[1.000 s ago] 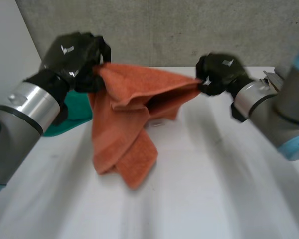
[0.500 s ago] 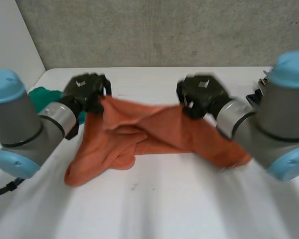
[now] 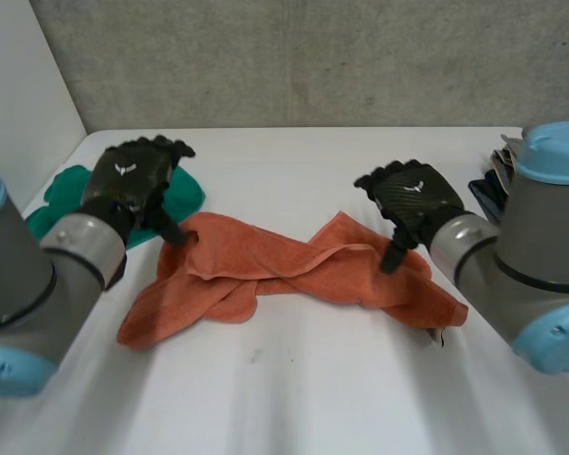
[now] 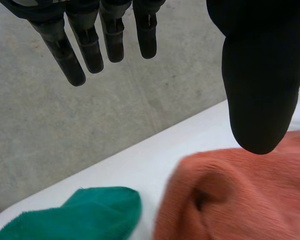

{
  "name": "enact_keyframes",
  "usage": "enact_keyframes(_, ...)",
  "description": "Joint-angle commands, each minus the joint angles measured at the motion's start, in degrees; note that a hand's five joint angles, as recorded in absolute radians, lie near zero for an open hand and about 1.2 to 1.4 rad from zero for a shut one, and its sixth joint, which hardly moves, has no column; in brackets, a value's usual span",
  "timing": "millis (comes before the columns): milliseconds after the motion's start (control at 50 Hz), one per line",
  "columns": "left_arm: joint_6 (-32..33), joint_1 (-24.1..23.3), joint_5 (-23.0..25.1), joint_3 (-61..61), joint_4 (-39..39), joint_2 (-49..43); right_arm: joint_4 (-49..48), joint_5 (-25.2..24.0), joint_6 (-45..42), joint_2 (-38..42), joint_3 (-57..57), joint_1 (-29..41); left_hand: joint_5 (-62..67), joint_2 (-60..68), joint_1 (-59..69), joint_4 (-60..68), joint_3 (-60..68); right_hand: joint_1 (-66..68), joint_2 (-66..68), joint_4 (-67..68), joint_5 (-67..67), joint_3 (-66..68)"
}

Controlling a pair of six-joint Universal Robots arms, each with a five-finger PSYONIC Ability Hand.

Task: Fold the laundry.

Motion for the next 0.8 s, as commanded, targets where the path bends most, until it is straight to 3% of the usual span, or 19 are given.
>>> enact_keyframes(20,0.05,-3.51,-3.60,-6.66,0.41,1.58,7.83,-1.03,-2.80,-2.39,4.51,-6.68,1.49,0.68,0.15,0.96,0.55,-1.90,-1.27,-0.93,-1.10,-0.94)
enact_keyframes(100,-0.12,-3.86,-5.71,-6.58,0.85,-1.66,12.24,-2.79,-2.45,-1.07,4.51,-8.61,4.35,3.54,3.02,3.82,3.41,-1.05,-0.42,-0.09,-0.26,-0.10)
enact_keyframes(280,-0.56,-3.60,-6.24,-2.80,2.78,-11.16,9.08,-4.72,-0.08,7.97,3.28,-9.23,3.51,2.70,2.18,2.99,2.57,6.33,6.96,7.30,7.13,7.29)
enact_keyframes(360,-1.61,-3.86,-6.15,-0.34,4.54,-14.59,7.06,-4.81,2.21,10.79,2.22,-8.79,3.34,2.53,2.01,2.82,2.40,38.20,38.83,39.17,39.00,39.16)
enact_keyframes(380,-1.79,-3.86,-6.15,0.10,4.98,-15.04,6.01,-4.90,3.00,10.80,2.22,-8.62,3.34,2.53,2.01,2.82,2.40,66.06,66.69,67.02,66.86,67.02)
enact_keyframes(500,-3.63,-3.51,-6.15,5.97,6.65,-18.28,2.49,-5.34,2.74,10.44,4.15,-9.05,4.18,3.37,2.85,3.66,3.24,66.34,66.97,67.31,67.14,67.30)
enact_keyframes(660,-7.33,-3.95,-5.98,15.12,5.25,-26.63,1.78,-5.60,2.56,2.98,8.11,-9.32,12.91,12.10,11.58,12.38,11.97,66.34,66.97,67.31,67.14,67.30)
enact_keyframes(740,-7.50,-4.04,-3.70,18.47,4.28,-29.98,0.91,-6.48,2.39,-0.01,9.51,-9.32,28.19,27.38,26.86,27.66,27.25,66.34,66.97,67.31,67.14,67.30)
enact_keyframes(800,-7.59,-3.87,-1.94,19.44,3.84,-30.25,-0.32,-6.57,1.34,-1.77,10.31,-9.49,51.90,51.09,50.56,51.37,50.96,66.34,66.97,67.31,67.14,67.30)
